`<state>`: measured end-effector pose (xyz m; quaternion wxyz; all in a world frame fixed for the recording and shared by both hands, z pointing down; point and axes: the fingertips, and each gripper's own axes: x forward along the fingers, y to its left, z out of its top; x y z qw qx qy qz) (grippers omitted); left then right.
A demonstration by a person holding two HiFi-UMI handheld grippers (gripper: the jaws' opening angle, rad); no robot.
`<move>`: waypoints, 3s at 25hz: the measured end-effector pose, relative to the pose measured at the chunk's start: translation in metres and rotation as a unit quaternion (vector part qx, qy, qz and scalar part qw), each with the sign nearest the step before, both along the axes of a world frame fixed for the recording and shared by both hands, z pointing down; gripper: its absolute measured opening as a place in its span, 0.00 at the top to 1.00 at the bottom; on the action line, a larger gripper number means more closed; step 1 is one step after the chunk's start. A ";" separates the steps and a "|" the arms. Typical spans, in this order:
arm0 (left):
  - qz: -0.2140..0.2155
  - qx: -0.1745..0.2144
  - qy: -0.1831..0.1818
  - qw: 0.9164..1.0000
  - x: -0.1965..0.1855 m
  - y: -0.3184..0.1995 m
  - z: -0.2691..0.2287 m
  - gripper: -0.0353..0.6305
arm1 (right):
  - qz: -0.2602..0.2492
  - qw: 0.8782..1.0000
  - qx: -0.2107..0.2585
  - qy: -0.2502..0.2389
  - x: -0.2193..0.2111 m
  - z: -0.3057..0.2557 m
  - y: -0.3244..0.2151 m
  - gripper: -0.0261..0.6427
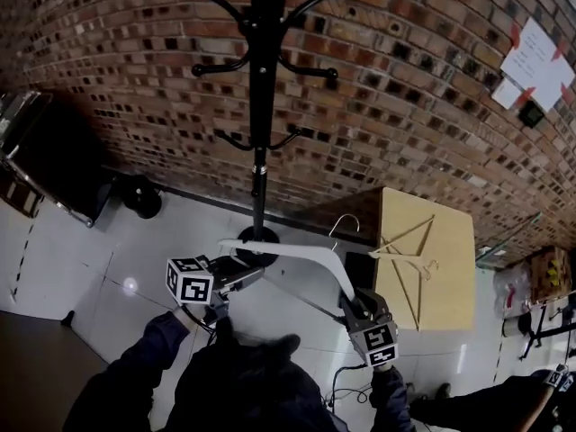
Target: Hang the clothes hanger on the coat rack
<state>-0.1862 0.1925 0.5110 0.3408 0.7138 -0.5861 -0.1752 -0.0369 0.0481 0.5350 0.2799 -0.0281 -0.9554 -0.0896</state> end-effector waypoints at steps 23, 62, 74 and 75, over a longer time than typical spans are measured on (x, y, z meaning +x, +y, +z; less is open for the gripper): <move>-0.081 0.031 0.038 0.995 -0.157 0.166 0.020 0.83 | -0.084 0.994 0.063 0.029 -0.186 0.005 0.139 0.79; -0.158 -0.039 0.214 0.963 -0.247 0.050 0.216 0.89 | -0.071 0.959 0.255 0.099 -0.283 0.170 0.017 0.79; -0.176 -0.084 0.243 0.950 -0.245 0.059 0.243 0.74 | -0.043 0.958 0.273 0.076 -0.275 0.155 0.007 0.75; -0.177 -0.090 0.238 0.951 -0.243 0.062 0.243 0.74 | -0.039 0.959 0.270 0.071 -0.272 0.151 0.007 0.75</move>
